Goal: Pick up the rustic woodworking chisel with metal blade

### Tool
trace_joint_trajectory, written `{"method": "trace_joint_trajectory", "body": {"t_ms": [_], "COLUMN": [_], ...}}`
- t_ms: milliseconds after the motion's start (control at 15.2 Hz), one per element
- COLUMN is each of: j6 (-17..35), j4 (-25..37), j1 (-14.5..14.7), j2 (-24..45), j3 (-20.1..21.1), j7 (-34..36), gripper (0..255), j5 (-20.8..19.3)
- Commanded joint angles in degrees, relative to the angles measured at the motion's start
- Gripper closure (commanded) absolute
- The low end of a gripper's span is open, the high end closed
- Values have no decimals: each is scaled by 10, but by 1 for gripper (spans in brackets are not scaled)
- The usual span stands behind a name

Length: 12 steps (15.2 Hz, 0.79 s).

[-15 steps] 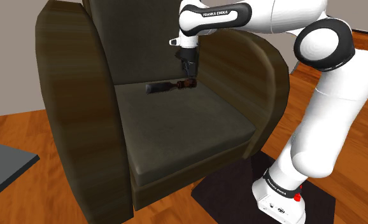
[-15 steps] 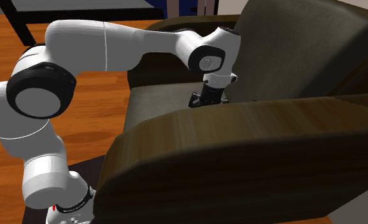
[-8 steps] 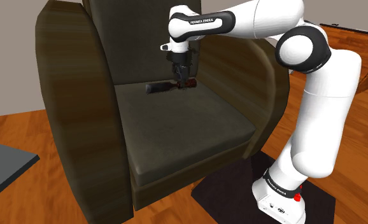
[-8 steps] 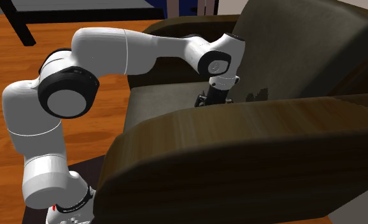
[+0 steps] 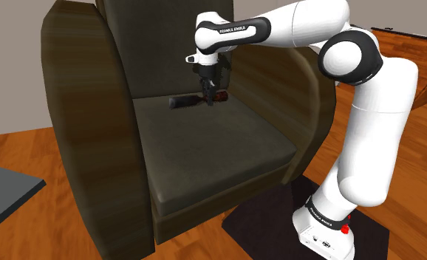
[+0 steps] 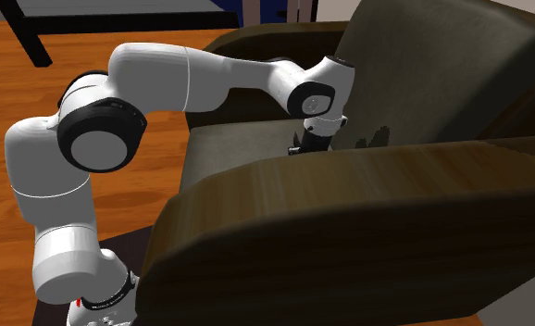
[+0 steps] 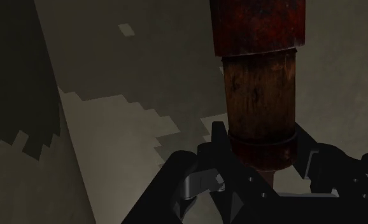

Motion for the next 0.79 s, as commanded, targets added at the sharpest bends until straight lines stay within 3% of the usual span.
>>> {"method": "trace_joint_trajectory", "body": {"t_ms": [0,330,726], "j6": [0,1,-44], "j4": [-1,-4,36], "j1": [0,0,0], "j2": [2,0,-5], "j3": [0,0,0], "j7": [0,0,0], "gripper": [255,255,255], "j5": [0,0,0]}}
